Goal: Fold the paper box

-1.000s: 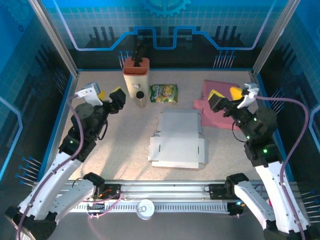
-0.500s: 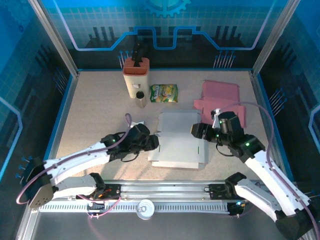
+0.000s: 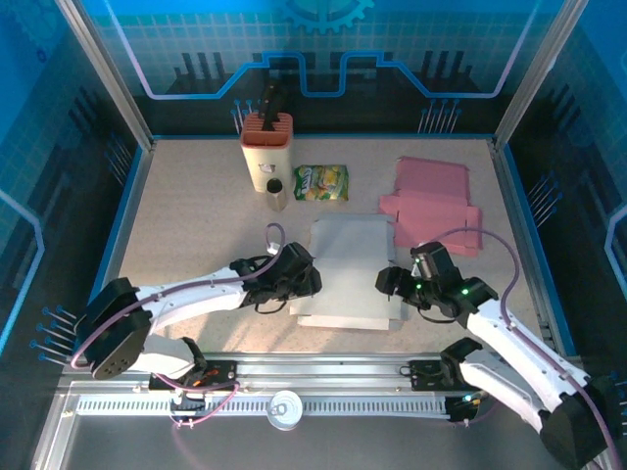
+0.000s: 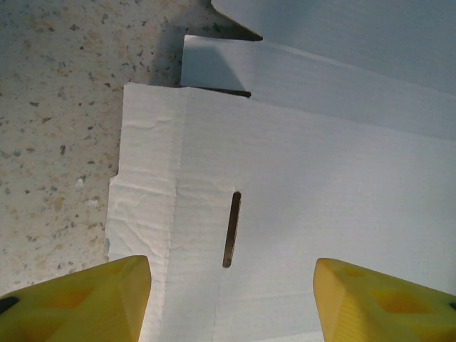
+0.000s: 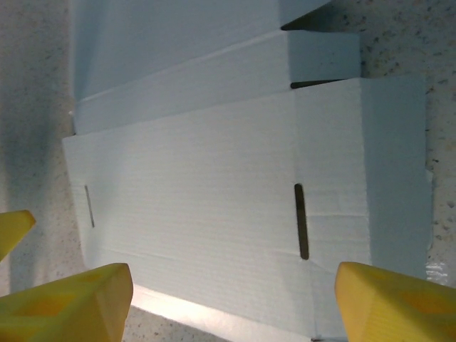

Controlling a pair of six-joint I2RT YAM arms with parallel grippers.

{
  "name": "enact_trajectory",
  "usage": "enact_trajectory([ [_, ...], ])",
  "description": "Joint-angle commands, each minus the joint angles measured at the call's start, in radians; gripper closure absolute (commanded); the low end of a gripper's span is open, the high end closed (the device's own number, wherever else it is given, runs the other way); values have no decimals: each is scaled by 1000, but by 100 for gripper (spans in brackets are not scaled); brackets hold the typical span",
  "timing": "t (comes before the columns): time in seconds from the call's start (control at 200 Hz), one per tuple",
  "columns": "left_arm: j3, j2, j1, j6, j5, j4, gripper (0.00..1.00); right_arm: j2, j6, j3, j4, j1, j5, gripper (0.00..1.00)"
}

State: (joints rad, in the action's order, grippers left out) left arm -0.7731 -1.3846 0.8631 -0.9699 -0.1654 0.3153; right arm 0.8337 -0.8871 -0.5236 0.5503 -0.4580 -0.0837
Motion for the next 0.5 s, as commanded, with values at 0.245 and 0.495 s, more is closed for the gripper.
enact_trajectory([
  [0.245,-21,-104,-67,22,73,-114,38,227,25,28,-234,79,-101,25],
  [0.495,78,-66,-133,8,88,-178,40,487,97,-106,-334,99,-163,26],
])
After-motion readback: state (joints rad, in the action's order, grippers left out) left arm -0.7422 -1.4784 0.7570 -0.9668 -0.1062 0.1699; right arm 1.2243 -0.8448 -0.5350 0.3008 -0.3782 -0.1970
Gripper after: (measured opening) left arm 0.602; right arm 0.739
